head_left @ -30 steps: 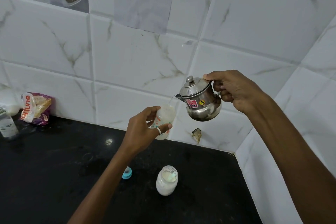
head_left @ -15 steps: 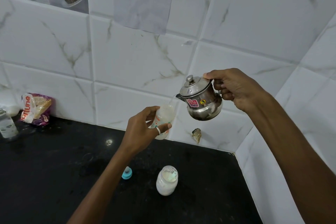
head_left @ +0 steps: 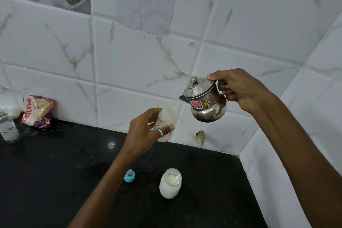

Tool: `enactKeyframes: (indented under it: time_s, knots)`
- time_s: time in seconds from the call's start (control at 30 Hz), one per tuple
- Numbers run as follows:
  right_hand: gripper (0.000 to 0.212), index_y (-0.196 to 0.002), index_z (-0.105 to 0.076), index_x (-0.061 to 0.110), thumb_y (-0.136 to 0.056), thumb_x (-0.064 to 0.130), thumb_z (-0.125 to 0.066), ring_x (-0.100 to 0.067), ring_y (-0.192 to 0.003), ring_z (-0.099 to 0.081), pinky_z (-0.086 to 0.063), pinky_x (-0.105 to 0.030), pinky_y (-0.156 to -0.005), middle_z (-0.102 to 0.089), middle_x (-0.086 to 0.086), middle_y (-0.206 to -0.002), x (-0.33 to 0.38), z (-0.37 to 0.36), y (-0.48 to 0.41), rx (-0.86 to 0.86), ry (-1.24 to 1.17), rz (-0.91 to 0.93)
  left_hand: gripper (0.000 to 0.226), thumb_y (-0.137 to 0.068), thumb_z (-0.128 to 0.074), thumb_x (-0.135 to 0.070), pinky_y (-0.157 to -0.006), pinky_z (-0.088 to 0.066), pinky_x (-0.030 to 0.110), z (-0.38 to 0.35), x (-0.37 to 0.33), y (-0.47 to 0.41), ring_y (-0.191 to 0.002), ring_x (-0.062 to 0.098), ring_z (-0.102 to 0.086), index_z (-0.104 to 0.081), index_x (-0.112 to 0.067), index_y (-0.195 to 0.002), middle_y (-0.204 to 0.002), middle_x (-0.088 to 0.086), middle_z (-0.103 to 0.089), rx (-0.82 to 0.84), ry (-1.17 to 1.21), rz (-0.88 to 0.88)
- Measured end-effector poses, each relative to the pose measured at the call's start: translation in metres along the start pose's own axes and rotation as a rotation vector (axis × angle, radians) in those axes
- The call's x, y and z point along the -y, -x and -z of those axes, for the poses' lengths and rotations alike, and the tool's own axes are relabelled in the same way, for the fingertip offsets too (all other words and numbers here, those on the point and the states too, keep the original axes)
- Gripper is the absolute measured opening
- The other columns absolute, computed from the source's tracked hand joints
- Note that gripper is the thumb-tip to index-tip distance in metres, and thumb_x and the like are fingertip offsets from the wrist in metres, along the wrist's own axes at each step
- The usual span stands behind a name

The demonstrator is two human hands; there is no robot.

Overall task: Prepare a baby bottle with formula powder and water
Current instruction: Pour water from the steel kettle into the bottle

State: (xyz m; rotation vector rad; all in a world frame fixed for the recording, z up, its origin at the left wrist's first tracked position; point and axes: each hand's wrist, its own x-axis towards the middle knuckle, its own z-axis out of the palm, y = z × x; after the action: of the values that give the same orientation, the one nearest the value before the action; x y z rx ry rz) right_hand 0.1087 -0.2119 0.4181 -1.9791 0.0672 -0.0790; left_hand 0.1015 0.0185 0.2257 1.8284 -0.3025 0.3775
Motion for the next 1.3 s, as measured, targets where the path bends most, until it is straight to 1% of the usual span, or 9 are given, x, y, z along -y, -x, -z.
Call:
enactKeyframes:
  time_s: [0.23,0.33,0.47,0.6,0.83,0.97,1.13,1.23,1.3]
  knots:
    - [0.018,-0.077,-0.059,0.019,-0.085,0.028,-0.073,-0.009,-0.043,-0.022,-0.018,-0.019,-0.038,-0.035,0.009,-0.050,0.0004,0.0021,0.0011,-0.001,0.019,0.000,0.064,-0.075,-0.086,-0.039,-0.084,-0.046,0.001,-0.0008,0.0021,0.0019,-0.110,0.005,-0.064,-0.061,-0.022,-0.132,-0.119,-0.014,-0.066,-0.002,-0.005,-0.005]
    - [0.020,-0.073,-0.059,0.021,-0.085,0.028,-0.073,-0.010,-0.045,-0.021,-0.018,-0.019,-0.037,-0.035,0.009,-0.051,0.0009,0.0029,0.0018,0.005,0.024,0.001,0.066,-0.074,-0.085,-0.040,-0.083,-0.047,0.001,-0.0016,0.0017,0.0025,-0.110,0.005,-0.064,-0.061,-0.021,-0.132,-0.122,-0.011,-0.067,0.002,-0.004,-0.001]
    - [0.020,-0.072,-0.061,0.020,-0.085,0.027,-0.074,-0.010,-0.045,-0.020,-0.018,-0.019,-0.038,-0.035,0.008,-0.051,0.0021,0.0029,0.0030,-0.001,0.027,0.000,0.067,-0.074,-0.085,-0.041,-0.082,-0.046,-0.001,-0.0021,0.0006,0.0031,-0.110,0.005,-0.063,-0.061,-0.021,-0.132,-0.120,-0.014,-0.065,0.002,-0.004,-0.002]
    - [0.020,-0.070,-0.062,0.021,-0.085,0.027,-0.074,-0.010,-0.044,-0.021,-0.019,-0.019,-0.037,-0.036,0.008,-0.051,0.0031,0.0030,0.0033,-0.002,0.033,0.003,0.065,-0.074,-0.086,-0.040,-0.083,-0.047,0.001,-0.0016,0.0000,0.0042,-0.109,0.003,-0.064,-0.062,-0.020,-0.131,-0.118,-0.014,-0.067,0.000,0.007,-0.001]
    - [0.016,-0.080,-0.063,0.018,-0.085,0.028,-0.074,-0.011,-0.047,-0.019,-0.018,-0.020,-0.039,-0.036,0.008,-0.050,0.0032,0.0038,0.0032,-0.008,0.042,0.004,0.068,-0.072,-0.083,-0.045,-0.080,-0.044,-0.003,-0.0022,-0.0029,0.0069,-0.102,-0.007,-0.061,-0.061,-0.021,-0.131,-0.114,-0.020,-0.063,0.014,0.007,0.005]
    - [0.018,-0.091,-0.063,0.017,-0.085,0.029,-0.074,-0.011,-0.047,-0.019,-0.017,-0.021,-0.040,-0.036,0.008,-0.050,0.0030,0.0050,0.0025,-0.013,0.048,0.004,0.067,-0.073,-0.083,-0.043,-0.081,-0.046,-0.001,-0.0026,-0.0038,0.0071,-0.105,0.001,-0.062,-0.060,-0.020,-0.132,-0.116,-0.017,-0.063,0.016,0.001,0.002]
    - [0.017,-0.090,-0.063,0.017,-0.085,0.029,-0.074,-0.012,-0.048,-0.020,-0.018,-0.020,-0.040,-0.036,0.008,-0.049,0.0024,0.0057,0.0032,-0.012,0.044,0.005,0.068,-0.073,-0.083,-0.044,-0.079,-0.044,-0.003,-0.0027,-0.0029,0.0071,-0.107,0.002,-0.061,-0.060,-0.020,-0.133,-0.118,-0.018,-0.062,0.020,-0.002,0.007]
    - [0.017,-0.091,-0.063,0.017,-0.085,0.029,-0.074,-0.011,-0.046,-0.020,-0.018,-0.020,-0.039,-0.036,0.009,-0.049,0.0026,0.0066,0.0032,-0.009,0.044,0.003,0.075,-0.070,-0.080,-0.051,-0.080,-0.045,-0.001,-0.0029,-0.0021,0.0074,-0.112,0.006,-0.062,-0.059,-0.020,-0.135,-0.123,-0.014,-0.063,0.025,0.002,0.010]
    - [0.018,-0.093,-0.063,0.018,-0.084,0.029,-0.074,-0.010,-0.045,-0.020,-0.017,-0.020,-0.039,-0.035,0.009,-0.049,0.0027,0.0068,0.0028,-0.009,0.042,0.000,0.073,-0.071,-0.082,-0.048,-0.081,-0.046,0.000,-0.0030,-0.0010,0.0072,-0.114,0.008,-0.062,-0.059,-0.020,-0.135,-0.126,-0.010,-0.065,0.024,0.002,0.012]
